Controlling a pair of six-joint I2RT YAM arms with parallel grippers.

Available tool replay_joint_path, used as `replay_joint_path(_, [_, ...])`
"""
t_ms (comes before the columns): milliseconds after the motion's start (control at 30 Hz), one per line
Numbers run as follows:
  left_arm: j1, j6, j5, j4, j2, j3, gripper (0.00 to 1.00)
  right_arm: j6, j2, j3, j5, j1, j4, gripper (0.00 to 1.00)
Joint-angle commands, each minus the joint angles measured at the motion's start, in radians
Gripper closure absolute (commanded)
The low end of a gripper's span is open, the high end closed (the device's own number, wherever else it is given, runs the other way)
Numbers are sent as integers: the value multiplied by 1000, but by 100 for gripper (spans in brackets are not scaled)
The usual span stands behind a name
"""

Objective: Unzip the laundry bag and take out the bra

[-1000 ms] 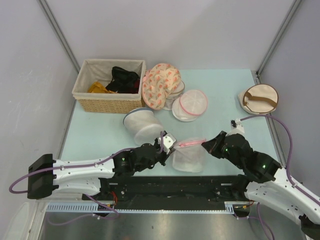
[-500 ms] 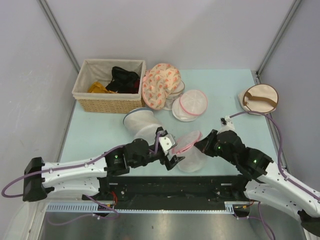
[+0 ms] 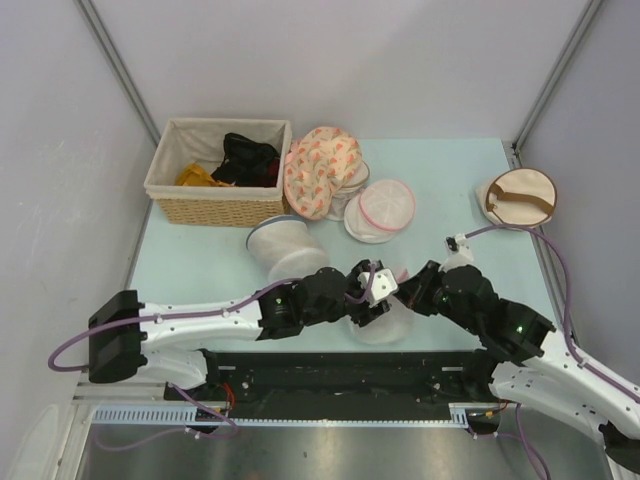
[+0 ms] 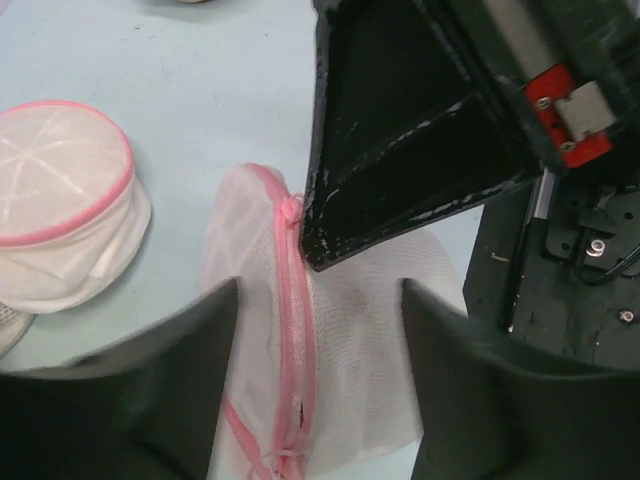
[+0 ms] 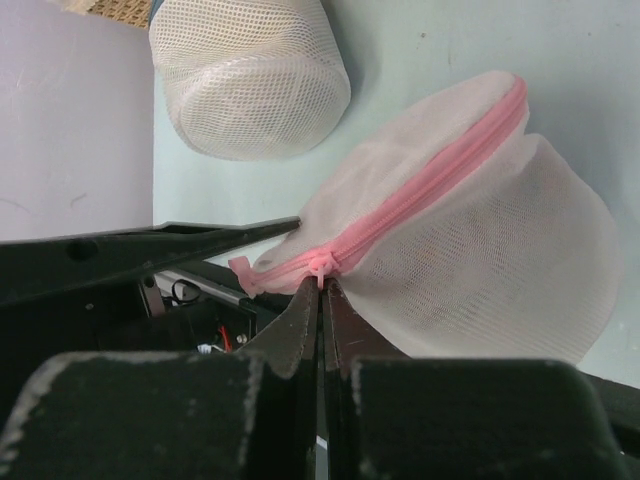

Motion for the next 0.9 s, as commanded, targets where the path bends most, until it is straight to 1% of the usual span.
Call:
replay_joint_path(0, [-2,40,-15,78,9,17,50,7,-46,8,45,5,-27,100])
replay_joint_path(33, [-4,39,-28,81,8,16,60,7,-54,10,48,3,-44,100])
replay_joint_path(67, [-1,42,-33,84,8,14,84,8,-67,8,54,3,-53,100])
replay_joint_path(100, [-2,49,-36,84,3,9,96,5,-75,10,65,-4,-63,100])
replay_joint_path(133, [-1,53,-36,81,-1,6,100,-8,-84,8,71,-14,-82,100])
replay_joint_path(200, [-2,69,-30,83,-33,-18,100,-30,-116,10,73,-38,-98,100])
replay_joint_path(300, [-2,86,-28,107,-84,-75,100,-102,-158,17,82,-141,-156,100])
replay_joint_path(333, [-1,89,-28,115,-122,-92,100,-117,-164,16,77,-202,-178,100])
replay_joint_path(400, [-2,102,-19,147,-159,-139,100,-170,-164,1,32,-268,-184,100])
replay_joint_path(433, [-1,103,-15,153,-188,-153,100,-183,-143,-3,1,-325,-182,100])
replay_joint_path(467, [-2,108,-7,156,-202,-173,100,-208,-131,-9,-48,-346,-181,100])
replay_joint_path(567, [-1,109,-2,144,-240,-204,100,-236,-98,-15,-116,-396,-164,100])
replay_joint_path(700, [1,94,10,164,-274,-247,100,-219,-92,-13,-186,-393,-87,100])
replay_joint_path(733, [1,83,15,165,-274,-244,91,-213,-89,-15,-197,-390,-80,100])
replay_joint_path(767, [-1,76,30,140,-273,-218,30,-205,-77,-13,-211,-377,-69,100])
replay_joint_path(800, [1,76,51,120,-261,-199,11,-190,-72,-13,-213,-368,-55,100])
replay_joint_path(833, [1,74,83,101,-251,-179,0,-179,-66,-13,-213,-354,-46,100])
replay_joint_path(867, [-1,63,91,64,-242,-134,0,-173,-60,-12,-208,-342,-37,100])
